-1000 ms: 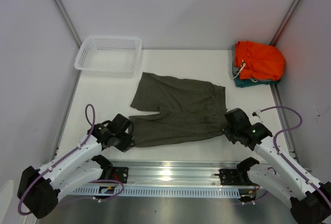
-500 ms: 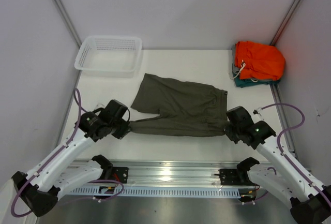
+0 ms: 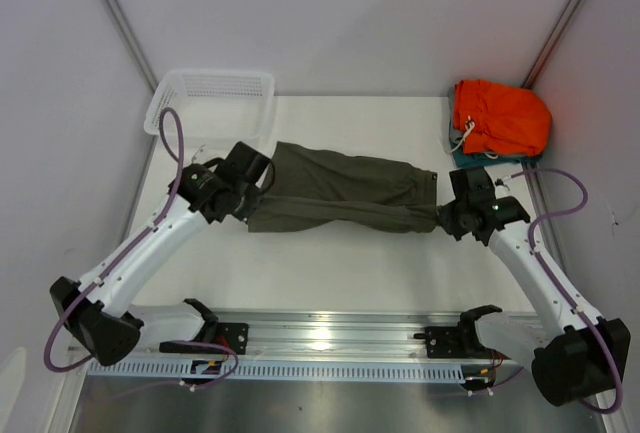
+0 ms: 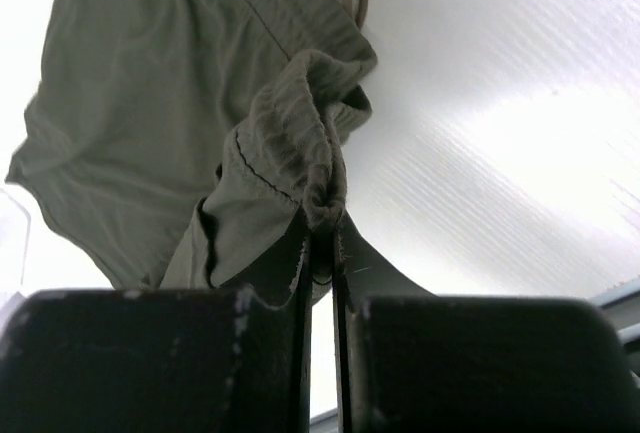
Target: Fold and stack the shorts
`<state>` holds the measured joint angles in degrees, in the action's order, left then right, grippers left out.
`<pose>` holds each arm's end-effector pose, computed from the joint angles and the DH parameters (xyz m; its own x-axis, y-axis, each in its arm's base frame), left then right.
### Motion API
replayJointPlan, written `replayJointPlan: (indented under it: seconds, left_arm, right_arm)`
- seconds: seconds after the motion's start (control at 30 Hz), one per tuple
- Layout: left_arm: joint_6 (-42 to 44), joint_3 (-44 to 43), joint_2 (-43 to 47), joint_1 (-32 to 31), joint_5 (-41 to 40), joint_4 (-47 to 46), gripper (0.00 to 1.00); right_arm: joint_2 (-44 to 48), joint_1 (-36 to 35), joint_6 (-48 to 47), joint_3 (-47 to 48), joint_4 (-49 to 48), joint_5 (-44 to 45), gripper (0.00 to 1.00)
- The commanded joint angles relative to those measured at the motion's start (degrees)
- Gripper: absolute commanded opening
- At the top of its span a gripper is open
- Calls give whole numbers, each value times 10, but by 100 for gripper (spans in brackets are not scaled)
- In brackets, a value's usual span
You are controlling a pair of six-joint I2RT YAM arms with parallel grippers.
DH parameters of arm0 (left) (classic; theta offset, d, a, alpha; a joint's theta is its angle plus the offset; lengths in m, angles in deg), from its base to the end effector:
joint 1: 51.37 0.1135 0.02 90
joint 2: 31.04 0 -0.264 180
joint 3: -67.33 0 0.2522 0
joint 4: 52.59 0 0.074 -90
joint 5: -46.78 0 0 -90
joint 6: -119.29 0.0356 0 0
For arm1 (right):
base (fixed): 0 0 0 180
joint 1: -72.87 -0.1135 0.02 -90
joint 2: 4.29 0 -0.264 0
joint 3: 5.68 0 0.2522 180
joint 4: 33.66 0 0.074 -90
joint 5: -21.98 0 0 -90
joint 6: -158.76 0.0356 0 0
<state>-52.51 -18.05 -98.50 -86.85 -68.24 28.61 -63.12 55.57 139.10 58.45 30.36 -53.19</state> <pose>0.1769 -0.1076 0.3400 -0.4710 -0.7657 -0.4380 -0.6670 0.6341 -0.3912 0.1849 0.0480 0.2700 -0.4257 0.8209 -0.3807 0.7144 0.5631 0.4154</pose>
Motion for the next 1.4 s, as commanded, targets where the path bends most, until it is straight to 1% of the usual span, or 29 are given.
replayJointPlan:
  seconds: [0.0,0.07,0.2,0.3,0.4,0.43,0.63,0.67,0.7,0.77,0.8,0.93,1.03,1.1,1.23,1.37]
  left_arm:
    - [50,-54,-34,18,-92,16,0]
    - [72,-66,-62,23,-92,0,0]
    - [96,-104,-114,53,-93,-14,0]
    - [118,-128,-151,78,-78,-23,0]
    - [132,-154,-183,98,-75,-30,0]
    - [136,-164,-191,103,-75,-31,0]
    - [163,-233,-267,118,-81,-44,0]
    - [167,-243,-279,119,-83,-42,0]
    - [169,-275,-292,120,-83,-36,0]
    - [175,-296,-336,125,-75,-27,0]
    - [175,-332,-352,127,-71,-19,0]
    - [180,-409,-446,142,-49,21,0]
    - [181,-442,-491,158,-30,34,0]
    - [181,-446,-501,171,-11,32,0]
    - [191,-443,-514,185,-7,15,0]
    - [209,-460,-539,202,15,-1,0]
  right_arm:
    - [-39,39,-44,43,-10,42,0]
    - [-53,50,-50,65,-17,48,0]
    - [-93,60,-54,97,-35,50,0]
    - [-122,62,-52,138,-30,59,0]
    - [-172,65,-52,184,-12,64,0]
    - [-195,66,-51,193,-10,65,0]
    - [-261,88,-33,217,-43,54,0]
    - [-283,89,-30,222,-49,52,0]
    - [-296,90,-29,228,-50,46,0]
    - [-335,93,-27,252,-48,43,0]
    - [-348,91,-28,261,-47,42,0]
    - [-414,93,-29,305,-44,42,0]
    - [-460,96,-30,337,-43,37,0]
    - [-481,98,-28,354,-43,34,0]
    - [-500,100,-25,364,-72,35,0]
    - [-538,101,-31,407,-60,39,0]
